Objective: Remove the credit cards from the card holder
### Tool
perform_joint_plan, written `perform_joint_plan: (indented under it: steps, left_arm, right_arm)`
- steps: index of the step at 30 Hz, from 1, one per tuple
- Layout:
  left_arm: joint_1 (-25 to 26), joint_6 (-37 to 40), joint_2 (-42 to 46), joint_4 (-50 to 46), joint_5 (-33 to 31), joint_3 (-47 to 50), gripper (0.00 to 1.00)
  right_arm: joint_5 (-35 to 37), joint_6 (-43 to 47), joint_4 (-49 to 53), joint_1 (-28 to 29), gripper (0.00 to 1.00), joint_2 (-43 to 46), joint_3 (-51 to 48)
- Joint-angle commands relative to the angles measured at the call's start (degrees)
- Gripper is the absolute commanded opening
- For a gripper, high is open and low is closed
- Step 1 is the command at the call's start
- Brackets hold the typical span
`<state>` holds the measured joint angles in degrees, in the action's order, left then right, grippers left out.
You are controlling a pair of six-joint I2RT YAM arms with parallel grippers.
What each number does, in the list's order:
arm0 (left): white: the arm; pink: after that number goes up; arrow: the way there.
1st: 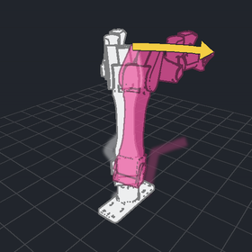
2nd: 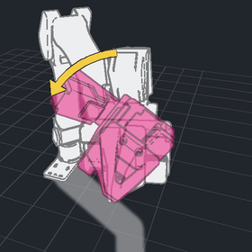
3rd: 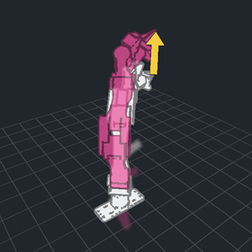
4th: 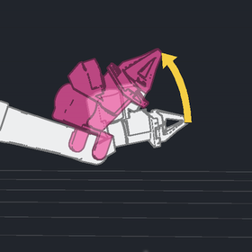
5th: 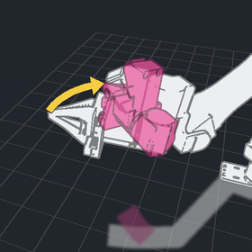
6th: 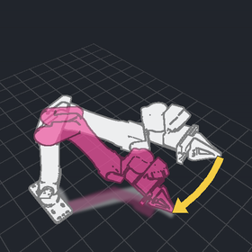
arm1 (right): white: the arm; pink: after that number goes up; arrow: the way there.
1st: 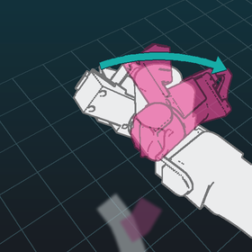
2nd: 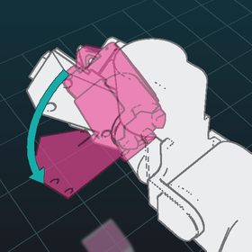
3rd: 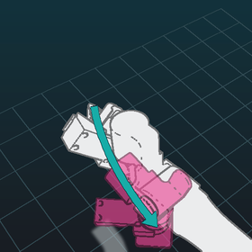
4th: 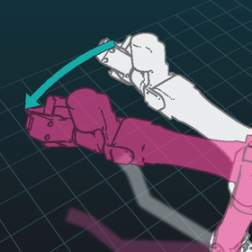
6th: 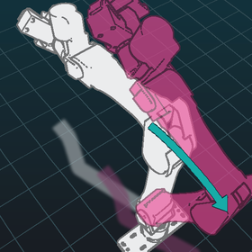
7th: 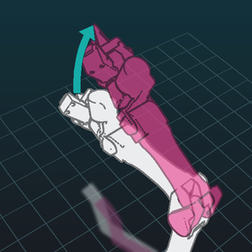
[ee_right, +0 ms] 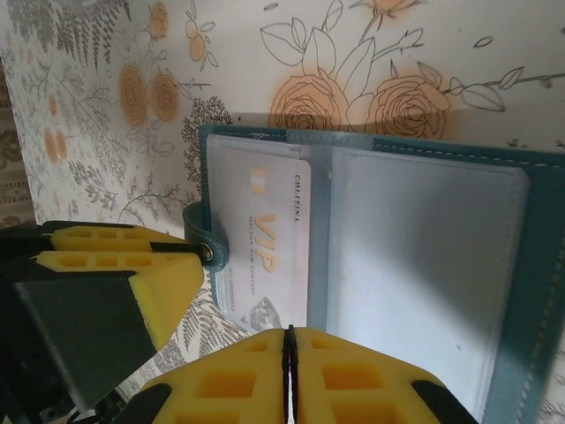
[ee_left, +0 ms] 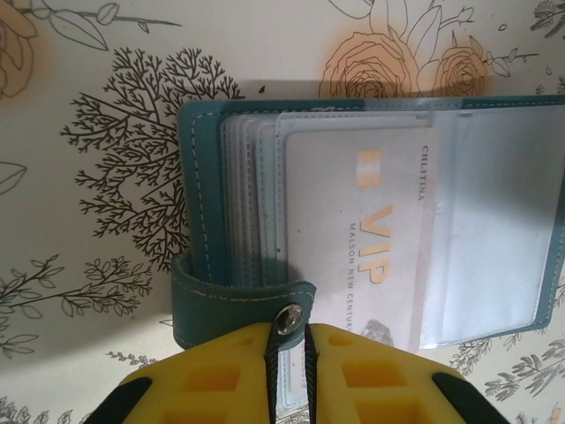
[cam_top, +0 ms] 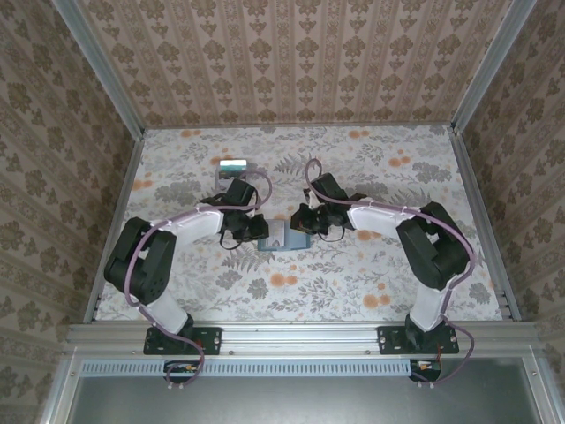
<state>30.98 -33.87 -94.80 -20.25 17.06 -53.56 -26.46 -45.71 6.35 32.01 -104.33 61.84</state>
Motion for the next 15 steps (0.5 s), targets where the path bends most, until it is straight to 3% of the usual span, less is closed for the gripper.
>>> perform_joint_plan:
  steps: [1,15]
  left_arm:
    - [-0.2,-0.3,-1.2,0.2,-0.6,0.9,0.19]
    - [0.0,-0.5,-2.2,-0.1,-1.1,1.5,0.18]
  right_arm:
    - [-4.1,-1.3,-0.8,0.5,0.14,-2.2,2.3]
    - [-7.3,-1.0,0.0,1.1,0.19,-9.7,6.4]
